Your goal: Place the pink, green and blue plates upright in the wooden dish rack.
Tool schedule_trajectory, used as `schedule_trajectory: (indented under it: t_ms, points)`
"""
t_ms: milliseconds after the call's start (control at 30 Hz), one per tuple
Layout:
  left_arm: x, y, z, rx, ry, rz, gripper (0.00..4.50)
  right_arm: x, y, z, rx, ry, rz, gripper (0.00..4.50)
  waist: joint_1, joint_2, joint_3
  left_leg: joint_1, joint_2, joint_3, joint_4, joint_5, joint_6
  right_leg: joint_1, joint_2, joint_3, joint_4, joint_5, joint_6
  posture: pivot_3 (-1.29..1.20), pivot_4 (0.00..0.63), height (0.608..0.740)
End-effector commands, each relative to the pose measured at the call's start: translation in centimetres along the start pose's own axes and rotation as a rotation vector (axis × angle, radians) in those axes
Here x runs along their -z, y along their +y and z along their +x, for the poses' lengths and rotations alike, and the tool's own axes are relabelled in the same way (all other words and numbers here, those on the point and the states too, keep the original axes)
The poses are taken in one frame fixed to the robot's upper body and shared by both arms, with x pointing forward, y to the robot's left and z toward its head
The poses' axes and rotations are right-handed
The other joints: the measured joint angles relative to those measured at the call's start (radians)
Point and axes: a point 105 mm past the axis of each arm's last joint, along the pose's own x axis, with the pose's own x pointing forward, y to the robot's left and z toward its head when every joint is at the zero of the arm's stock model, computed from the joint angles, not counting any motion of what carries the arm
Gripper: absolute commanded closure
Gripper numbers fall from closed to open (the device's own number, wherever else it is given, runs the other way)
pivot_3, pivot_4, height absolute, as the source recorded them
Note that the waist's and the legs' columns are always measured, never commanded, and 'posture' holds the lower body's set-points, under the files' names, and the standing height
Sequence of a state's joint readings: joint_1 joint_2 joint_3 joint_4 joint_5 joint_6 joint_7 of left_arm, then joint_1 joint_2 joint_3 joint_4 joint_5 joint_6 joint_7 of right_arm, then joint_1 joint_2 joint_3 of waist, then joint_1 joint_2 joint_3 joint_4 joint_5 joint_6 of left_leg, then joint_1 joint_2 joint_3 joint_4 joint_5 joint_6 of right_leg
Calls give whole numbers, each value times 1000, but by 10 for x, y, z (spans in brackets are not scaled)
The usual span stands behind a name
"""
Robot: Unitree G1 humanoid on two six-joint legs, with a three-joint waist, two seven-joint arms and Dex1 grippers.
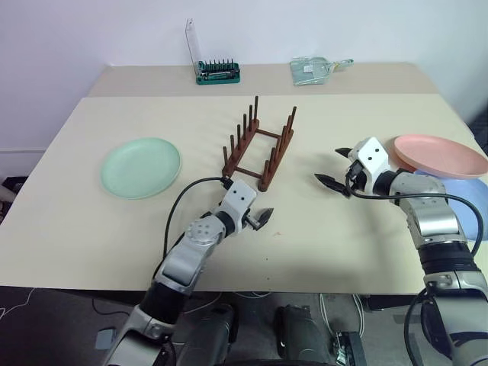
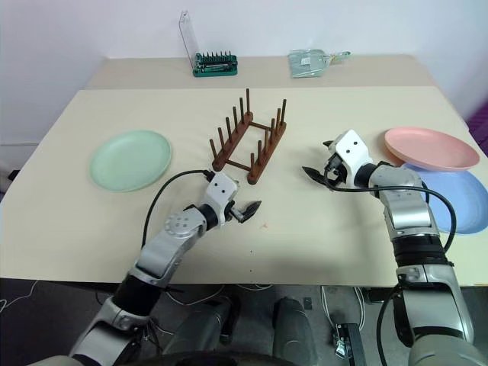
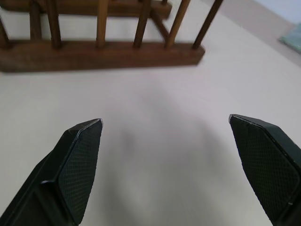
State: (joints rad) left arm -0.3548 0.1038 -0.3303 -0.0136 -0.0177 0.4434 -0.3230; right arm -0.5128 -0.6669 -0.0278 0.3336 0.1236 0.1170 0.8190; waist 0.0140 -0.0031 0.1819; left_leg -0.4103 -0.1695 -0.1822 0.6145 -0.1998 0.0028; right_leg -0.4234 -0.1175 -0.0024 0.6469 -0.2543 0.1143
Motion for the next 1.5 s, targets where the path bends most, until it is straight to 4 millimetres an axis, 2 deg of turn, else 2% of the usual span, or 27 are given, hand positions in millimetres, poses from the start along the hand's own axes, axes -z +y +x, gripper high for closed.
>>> schedule_trajectory:
  t_ms: [33, 100, 233, 267, 333, 467, 500, 533, 567, 667, 833, 900, 967, 1100, 1300, 1367, 1400, 1500]
  points:
    - [7, -1, 12, -52, 36, 28, 47, -17, -8, -11, 43, -44, -39, 98, 0, 0, 0, 0, 0, 0, 1, 0, 0, 1, 0, 0, 0, 0, 0, 0, 150, 740]
    - [3, -4, 22, -52, 29, 19, 47, -19, -9, -15, 52, -42, -36, 98, 0, 0, 0, 0, 0, 1, 2, 0, 0, 2, 0, 0, 0, 1, 2, 0, 150, 740]
    - [0, 5, 36, -100, 33, -12, 47, -14, -10, -22, 77, -23, -32, 98, 2, -1, 0, 0, 0, 2, 3, 0, 0, 3, 0, 0, -1, 2, 3, 0, 150, 740]
    - [-1, 6, 38, -101, 29, -24, 276, -13, -8, -22, 76, -22, -31, 29, 2, -1, -1, 0, 0, 2, 3, 0, 0, 3, 0, 0, -1, 2, 4, 0, 150, 740]
    - [-5, 7, 39, -100, 1, -37, 889, -13, -6, -23, 78, -22, -29, 0, 0, -1, 0, 0, 0, 2, 3, 0, 1, 3, 0, 0, -1, 2, 4, 0, 150, 740]
    - [-2, 7, 37, -90, 5, -25, 2957, -10, -5, -23, 83, -18, -20, 0, -5, 0, -1, 0, 0, 4, 3, 0, 1, 2, 0, 1, 0, 2, 4, 0, 150, 740]
    - [-1, 8, 35, -89, 6, -17, 3360, -9, -4, -23, 82, -17, -19, 0, -4, 0, -1, 0, 1, 4, 3, 0, 1, 2, 0, 2, 0, 2, 4, 0, 150, 740]
    - [-1, 8, 35, -88, 7, -10, 3691, -8, -4, -23, 82, -15, -18, 0, -4, 0, -1, 1, 1, 4, 3, 0, 1, 2, 1, 2, 0, 2, 4, 0, 150, 740]
    - [0, 9, 34, -81, 9, 6, 3747, -7, -4, -22, 78, -11, -20, 0, -4, 0, -1, 1, 1, 4, 3, 0, 1, 2, 1, 2, 0, 2, 4, 0, 150, 740]
    - [-5, 12, 27, -44, -27, 69, 3747, 1, -2, -24, 54, 42, -76, 0, -4, 0, -1, 1, 1, 5, 3, 0, 1, 2, 1, 2, 0, 2, 4, 0, 150, 740]
    - [-18, 10, 11, 167, -130, 226, 3747, 9, -12, -35, 57, 87, -88, 0, -4, 0, -1, 1, 2, 7, 2, 0, 1, 0, 1, 4, 0, 2, 3, 0, 150, 740]
    - [-22, 0, -1, 371, -151, 222, 3747, 15, -15, -41, 67, 113, -97, 0, -2, 0, -1, 1, 2, 7, 2, 0, 1, 0, 1, 5, 0, 2, 3, 0, 150, 740]
    - [-23, -3, -9, 503, -149, 231, 3747, 20, -17, -47, 79, 133, -102, 0, 1, 0, -1, 1, 2, 8, 2, -1, 1, 0, 1, 5, 0, 2, 3, 0, 150, 740]
    - [-27, 14, -3, 525, -148, 214, 3747, 26, -18, -58, 117, 159, -106, 0, 2, 0, 0, 0, 2, 8, 2, -1, 2, 0, 1, 5, -1, 2, 3, 0, 150, 740]
    - [-27, 18, 4, 596, -128, 226, 3747, 30, -13, -71, 147, 177, -93, 0, -8, 0, 0, 0, 2, 8, 1, -1, 2, -1, 1, 5, -1, 2, 4, 0, 150, 740]
    - [-24, 20, 7, 598, -113, 216, 2715, 31, -12, -73, 150, 179, -91, 0, -8, 0, 0, 0, 2, 9, 1, -1, 2, -1, 1, 6, -1, 2, 4, 0, 150, 740]
    - [-23, 21, 8, 595, -107, 210, 2417, 31, -12, -73, 151, 179, -90, 0, -8, 0, 0, 0, 2, 9, 2, -1, 2, -1, 1, 6, -1, 2, 4, 0, 150, 740]
    - [-19, 25, 8, 573, -97, 216, 982, 31, -11, -73, 151, 180, -88, 0, -5, 0, 0, 0, 2, 9, 2, -1, 2, -1, 1, 6, 0, 3, 4, 0, 150, 740]
